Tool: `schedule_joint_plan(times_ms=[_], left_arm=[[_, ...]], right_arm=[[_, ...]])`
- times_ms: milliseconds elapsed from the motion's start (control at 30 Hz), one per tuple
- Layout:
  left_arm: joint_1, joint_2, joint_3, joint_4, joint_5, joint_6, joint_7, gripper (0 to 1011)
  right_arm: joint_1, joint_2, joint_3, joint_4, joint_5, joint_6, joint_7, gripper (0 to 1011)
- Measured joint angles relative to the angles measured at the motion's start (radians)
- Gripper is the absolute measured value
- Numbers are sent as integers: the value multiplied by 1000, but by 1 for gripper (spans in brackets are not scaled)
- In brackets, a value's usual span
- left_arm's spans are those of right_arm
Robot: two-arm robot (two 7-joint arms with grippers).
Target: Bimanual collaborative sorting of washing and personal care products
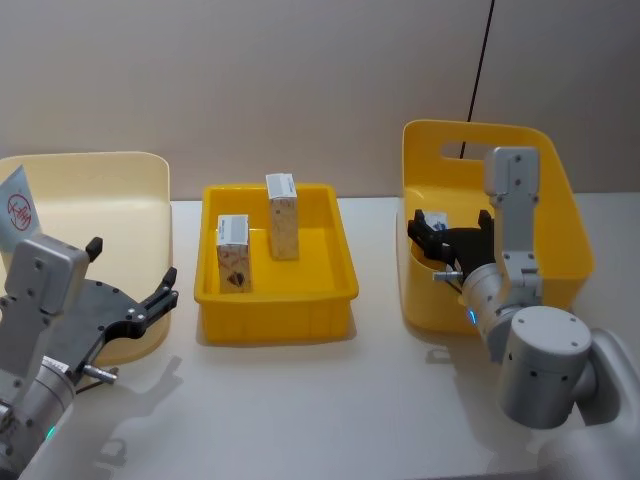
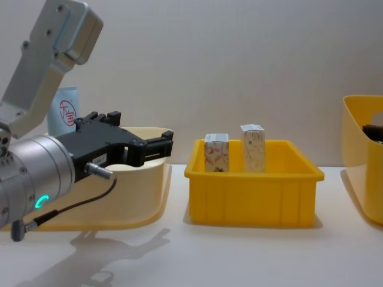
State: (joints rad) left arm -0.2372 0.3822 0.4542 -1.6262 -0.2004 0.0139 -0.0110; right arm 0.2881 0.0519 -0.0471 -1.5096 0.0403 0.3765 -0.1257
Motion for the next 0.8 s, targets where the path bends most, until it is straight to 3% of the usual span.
schedule_joint_plan(times_ms=[300,800], left_arm=[[0,0,0,0,0,0,0,1003],[0,0,0,0,0,0,0,1003]], right_arm=[[-2,-1,3,4,0,-27,9,1001],[1,3,11,11,25,-210,85,1001]])
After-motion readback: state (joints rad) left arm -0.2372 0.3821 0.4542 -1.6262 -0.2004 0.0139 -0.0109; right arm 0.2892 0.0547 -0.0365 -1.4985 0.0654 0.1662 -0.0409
